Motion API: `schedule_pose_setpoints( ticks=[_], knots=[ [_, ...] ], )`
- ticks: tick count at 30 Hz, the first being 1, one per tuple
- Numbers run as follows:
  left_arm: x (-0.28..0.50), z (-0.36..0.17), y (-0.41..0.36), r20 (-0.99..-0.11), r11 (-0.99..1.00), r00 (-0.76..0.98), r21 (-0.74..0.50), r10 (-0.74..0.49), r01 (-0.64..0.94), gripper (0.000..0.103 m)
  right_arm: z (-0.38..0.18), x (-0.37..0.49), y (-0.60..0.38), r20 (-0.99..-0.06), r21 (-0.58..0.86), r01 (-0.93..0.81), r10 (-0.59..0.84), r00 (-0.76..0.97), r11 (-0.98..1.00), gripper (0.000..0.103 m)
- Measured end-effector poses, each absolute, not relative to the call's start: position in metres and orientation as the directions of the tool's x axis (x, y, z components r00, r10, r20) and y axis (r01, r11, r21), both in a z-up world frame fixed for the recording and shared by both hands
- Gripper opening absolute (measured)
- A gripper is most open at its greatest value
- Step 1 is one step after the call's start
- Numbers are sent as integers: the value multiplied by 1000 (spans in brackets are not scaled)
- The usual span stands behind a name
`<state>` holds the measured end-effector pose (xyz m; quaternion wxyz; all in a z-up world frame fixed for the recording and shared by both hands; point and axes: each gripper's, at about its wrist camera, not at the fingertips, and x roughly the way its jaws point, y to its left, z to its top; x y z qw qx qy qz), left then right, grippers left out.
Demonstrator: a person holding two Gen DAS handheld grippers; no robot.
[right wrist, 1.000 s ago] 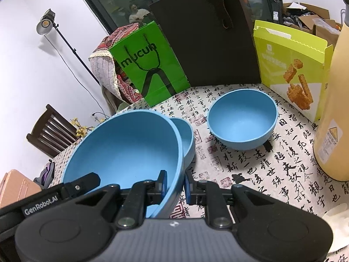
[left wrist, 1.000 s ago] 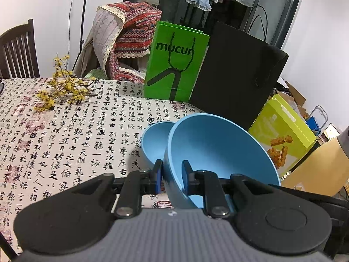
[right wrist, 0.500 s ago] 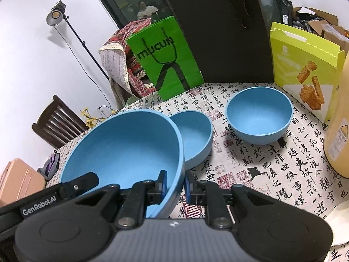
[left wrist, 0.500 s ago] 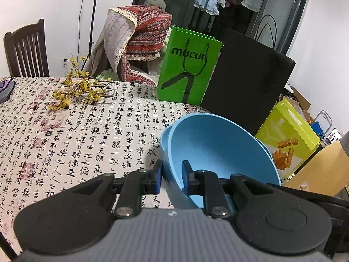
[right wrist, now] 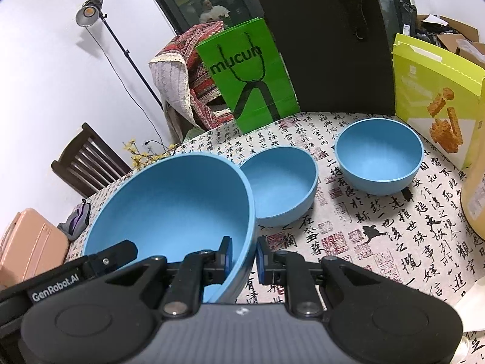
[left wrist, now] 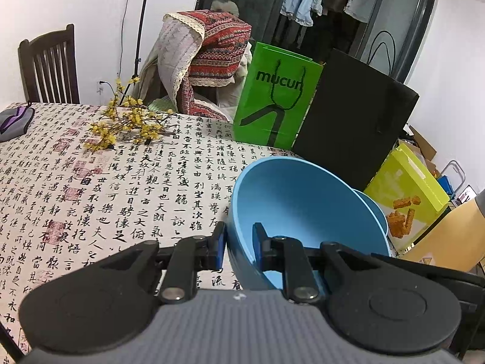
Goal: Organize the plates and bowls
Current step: 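Carry the held large blue bowl across the table with both grippers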
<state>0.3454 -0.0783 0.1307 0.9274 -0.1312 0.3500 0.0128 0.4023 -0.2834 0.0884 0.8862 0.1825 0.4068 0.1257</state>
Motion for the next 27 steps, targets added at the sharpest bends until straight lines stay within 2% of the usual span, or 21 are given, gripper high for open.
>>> schedule_pose_setpoints(
  ticks=[27],
  knots=[
    [317, 129, -34, -659, 952, 752, -238, -11, -194, 19, 86, 389, -233, -691, 409, -139, 406, 598, 902, 16]
  ],
)
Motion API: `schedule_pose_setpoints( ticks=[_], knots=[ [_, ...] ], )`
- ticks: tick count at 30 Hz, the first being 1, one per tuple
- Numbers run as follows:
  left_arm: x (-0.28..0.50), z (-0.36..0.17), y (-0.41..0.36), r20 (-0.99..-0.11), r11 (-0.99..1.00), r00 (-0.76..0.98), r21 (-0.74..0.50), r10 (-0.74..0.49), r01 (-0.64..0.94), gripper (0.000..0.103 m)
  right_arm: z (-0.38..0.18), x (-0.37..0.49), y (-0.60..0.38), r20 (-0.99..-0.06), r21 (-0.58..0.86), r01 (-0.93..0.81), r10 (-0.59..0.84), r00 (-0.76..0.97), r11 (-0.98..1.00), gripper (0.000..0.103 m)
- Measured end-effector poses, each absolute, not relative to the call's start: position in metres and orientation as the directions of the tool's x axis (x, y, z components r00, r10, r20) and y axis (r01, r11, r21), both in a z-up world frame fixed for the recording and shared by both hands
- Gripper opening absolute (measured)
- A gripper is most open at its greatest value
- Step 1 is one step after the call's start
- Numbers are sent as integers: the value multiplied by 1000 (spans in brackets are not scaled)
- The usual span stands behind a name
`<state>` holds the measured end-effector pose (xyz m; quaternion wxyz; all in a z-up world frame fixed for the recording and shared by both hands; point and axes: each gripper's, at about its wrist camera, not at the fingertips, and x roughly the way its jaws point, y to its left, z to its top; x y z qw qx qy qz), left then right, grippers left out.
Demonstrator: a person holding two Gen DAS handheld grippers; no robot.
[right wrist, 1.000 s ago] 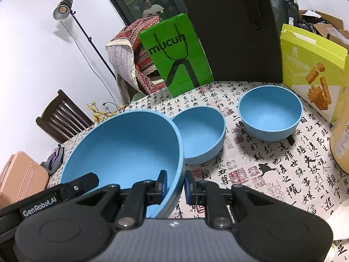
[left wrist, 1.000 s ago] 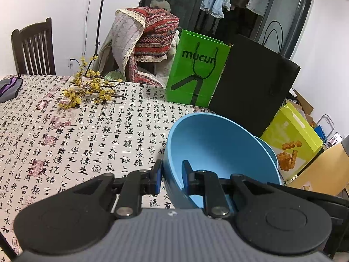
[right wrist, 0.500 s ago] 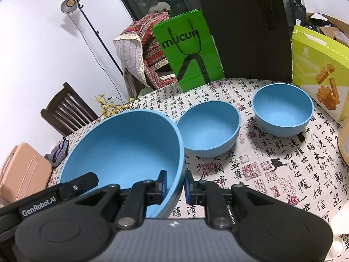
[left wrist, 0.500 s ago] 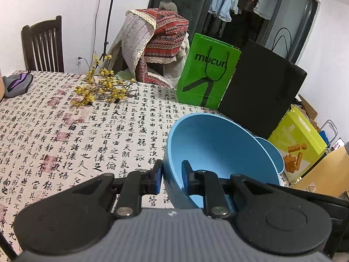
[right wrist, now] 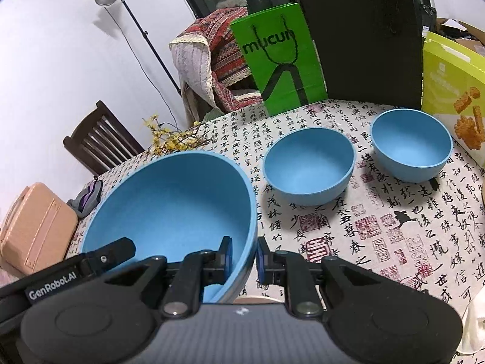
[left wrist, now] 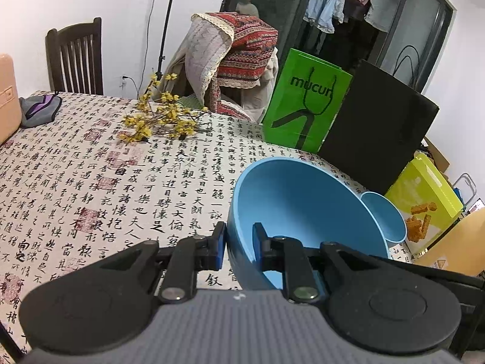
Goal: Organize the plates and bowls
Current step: 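Carry the held large blue bowl across the table with both grippers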
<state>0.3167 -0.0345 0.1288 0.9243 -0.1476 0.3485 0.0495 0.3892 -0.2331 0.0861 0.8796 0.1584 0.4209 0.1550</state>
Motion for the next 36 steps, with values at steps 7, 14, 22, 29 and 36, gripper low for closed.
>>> schedule_pose_setpoints(
  ticks=[7, 14, 22, 29, 36],
  knots=[
    [311, 128, -19, -663, 943, 749, -241, 13, -230, 19, 84, 390, -216, -697, 408, -169, 425, 578, 897, 16],
    [306, 127, -4, -667, 934, 744, -240, 38, -263, 19, 83, 392, -200, -701, 407, -201, 446, 557, 891, 16],
    [303, 126, 10, -667, 925, 743, -240, 62, -293, 19, 82, 396, -183, -704, 404, -234, 464, 538, 884, 16],
    [301, 127, 21, -662, 920, 746, -239, 80, -310, 19, 82, 399, -170, -704, 400, -258, 475, 528, 879, 16],
    [300, 128, 34, -657, 915, 748, -239, 96, -326, 19, 83, 401, -156, -699, 401, -283, 490, 521, 872, 16]
  ],
)
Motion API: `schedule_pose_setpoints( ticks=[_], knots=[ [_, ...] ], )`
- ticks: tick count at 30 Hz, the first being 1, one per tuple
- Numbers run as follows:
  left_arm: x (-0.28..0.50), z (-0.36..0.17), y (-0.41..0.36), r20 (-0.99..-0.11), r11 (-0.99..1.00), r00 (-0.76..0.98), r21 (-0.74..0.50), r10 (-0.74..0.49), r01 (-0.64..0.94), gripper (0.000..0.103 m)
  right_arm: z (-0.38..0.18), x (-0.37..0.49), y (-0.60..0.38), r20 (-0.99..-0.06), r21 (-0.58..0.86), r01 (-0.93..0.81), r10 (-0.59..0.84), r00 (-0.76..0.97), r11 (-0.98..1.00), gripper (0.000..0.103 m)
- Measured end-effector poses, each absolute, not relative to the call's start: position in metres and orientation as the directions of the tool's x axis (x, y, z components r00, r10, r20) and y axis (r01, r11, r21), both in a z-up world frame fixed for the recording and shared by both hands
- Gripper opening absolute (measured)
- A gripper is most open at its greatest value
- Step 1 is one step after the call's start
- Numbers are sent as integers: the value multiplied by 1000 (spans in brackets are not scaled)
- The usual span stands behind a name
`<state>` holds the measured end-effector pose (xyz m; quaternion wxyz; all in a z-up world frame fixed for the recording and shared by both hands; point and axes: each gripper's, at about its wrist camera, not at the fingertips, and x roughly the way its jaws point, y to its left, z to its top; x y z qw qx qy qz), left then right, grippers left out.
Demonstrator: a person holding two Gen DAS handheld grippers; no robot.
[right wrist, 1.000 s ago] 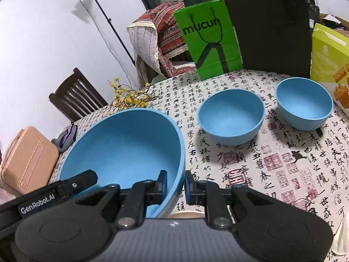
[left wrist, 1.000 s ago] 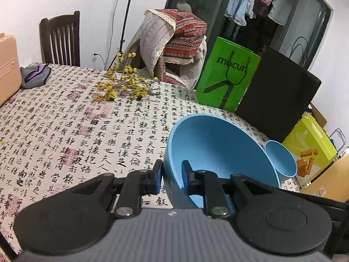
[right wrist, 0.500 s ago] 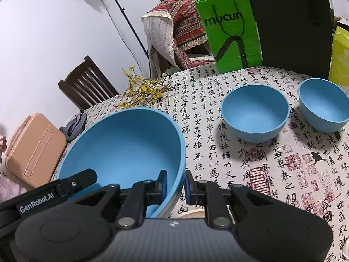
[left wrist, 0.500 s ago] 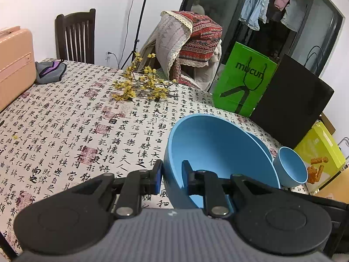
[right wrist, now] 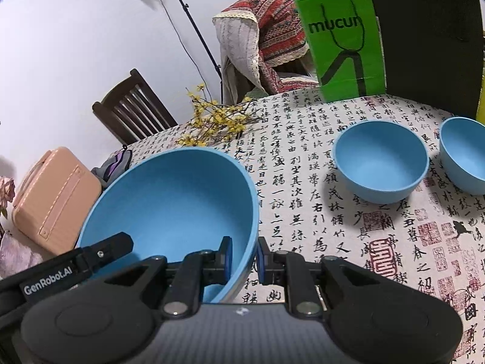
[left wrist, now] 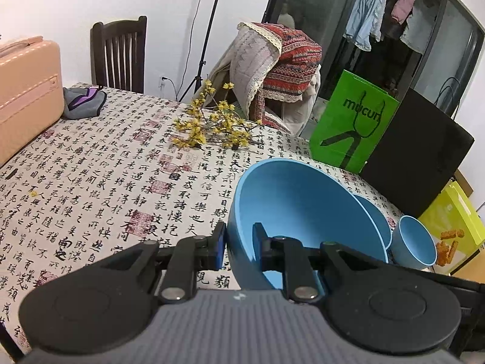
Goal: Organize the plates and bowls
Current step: 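Carry the held large blue bowl across the table with both grippers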
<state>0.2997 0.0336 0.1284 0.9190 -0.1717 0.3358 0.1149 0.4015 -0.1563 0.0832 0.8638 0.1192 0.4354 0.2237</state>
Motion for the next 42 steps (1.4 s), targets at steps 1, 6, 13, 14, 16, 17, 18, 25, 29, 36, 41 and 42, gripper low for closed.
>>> schedule_pose_setpoints(
  ticks=[1, 6, 13, 14, 16, 17, 18, 25, 29, 36, 41, 42],
  knots=[
    [299, 129, 36, -657, 914, 748, -239, 98, -329, 19, 83, 402, -154, -698, 401, -285, 492, 520, 870, 16],
    [298, 128, 46, -659, 911, 745, -237, 104, -337, 19, 83, 403, -144, -697, 403, -295, 500, 514, 866, 16],
    [293, 127, 60, -659, 904, 743, -240, 116, -353, 19, 83, 403, -128, -698, 401, -312, 508, 504, 861, 16],
    [292, 127, 62, -658, 904, 744, -239, 118, -355, 19, 83, 402, -126, -698, 400, -315, 509, 503, 861, 16],
    [290, 128, 64, -657, 902, 744, -239, 122, -359, 19, 83, 402, -121, -698, 399, -321, 511, 501, 859, 16],
    [289, 128, 66, -657, 902, 744, -239, 124, -361, 19, 83, 401, -119, -698, 399, -324, 513, 500, 858, 16],
    [288, 128, 68, -657, 900, 743, -239, 125, -363, 19, 84, 401, -117, -698, 398, -327, 514, 499, 857, 16],
    [283, 127, 80, -658, 893, 741, -241, 137, -379, 19, 84, 398, -104, -698, 394, -347, 522, 489, 851, 16],
    [279, 127, 87, -657, 889, 740, -241, 145, -389, 19, 84, 396, -97, -700, 391, -357, 526, 483, 848, 16],
    [273, 125, 97, -658, 882, 736, -239, 159, -405, 19, 84, 394, -84, -700, 388, -378, 536, 473, 841, 16],
    [269, 124, 104, -658, 881, 734, -234, 168, -412, 19, 84, 391, -76, -701, 387, -389, 541, 465, 836, 16],
    [268, 124, 106, -657, 881, 734, -233, 170, -412, 19, 84, 391, -74, -701, 387, -391, 542, 464, 835, 16]
  ],
)
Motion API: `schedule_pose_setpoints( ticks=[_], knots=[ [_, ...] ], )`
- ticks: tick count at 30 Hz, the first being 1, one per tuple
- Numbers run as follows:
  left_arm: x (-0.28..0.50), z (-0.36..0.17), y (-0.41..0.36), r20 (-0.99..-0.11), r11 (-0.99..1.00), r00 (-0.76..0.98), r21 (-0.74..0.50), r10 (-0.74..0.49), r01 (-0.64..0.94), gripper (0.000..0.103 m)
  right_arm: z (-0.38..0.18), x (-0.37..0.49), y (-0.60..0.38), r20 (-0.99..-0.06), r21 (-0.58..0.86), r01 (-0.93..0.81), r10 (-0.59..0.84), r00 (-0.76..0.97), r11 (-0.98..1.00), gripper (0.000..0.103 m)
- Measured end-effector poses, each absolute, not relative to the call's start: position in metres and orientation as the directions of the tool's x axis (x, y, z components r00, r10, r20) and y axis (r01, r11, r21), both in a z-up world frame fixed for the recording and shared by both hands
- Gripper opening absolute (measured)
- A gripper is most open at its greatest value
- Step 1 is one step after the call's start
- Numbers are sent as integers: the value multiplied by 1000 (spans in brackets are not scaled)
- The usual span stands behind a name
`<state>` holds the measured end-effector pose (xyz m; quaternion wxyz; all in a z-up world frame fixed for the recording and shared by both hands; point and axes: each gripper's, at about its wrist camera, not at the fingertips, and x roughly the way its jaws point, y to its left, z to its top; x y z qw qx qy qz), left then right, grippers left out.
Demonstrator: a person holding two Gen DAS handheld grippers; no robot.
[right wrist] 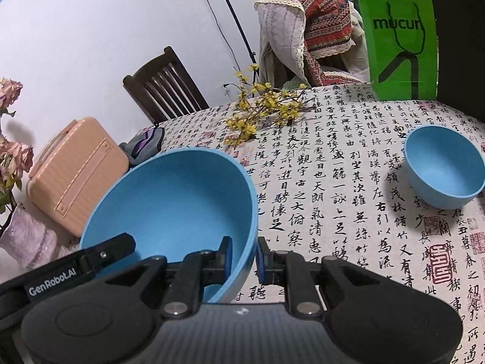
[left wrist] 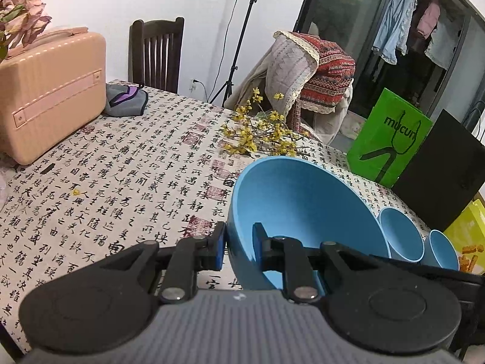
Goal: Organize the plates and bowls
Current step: 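Carry the held large blue bowl across the table with both grippers, then carry the bowl toward the pink vase and peach suitcase with both grippers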
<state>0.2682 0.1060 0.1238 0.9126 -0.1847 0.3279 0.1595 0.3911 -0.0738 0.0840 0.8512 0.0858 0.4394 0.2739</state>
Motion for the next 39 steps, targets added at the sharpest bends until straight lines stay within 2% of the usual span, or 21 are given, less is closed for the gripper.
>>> schedule_pose_setpoints(
  ticks=[39],
  knots=[
    [224, 110, 192, -667, 868, 716, -214, 206, -449, 19, 69, 357, 24, -729, 373, -442, 553, 404, 815, 16]
  ],
)
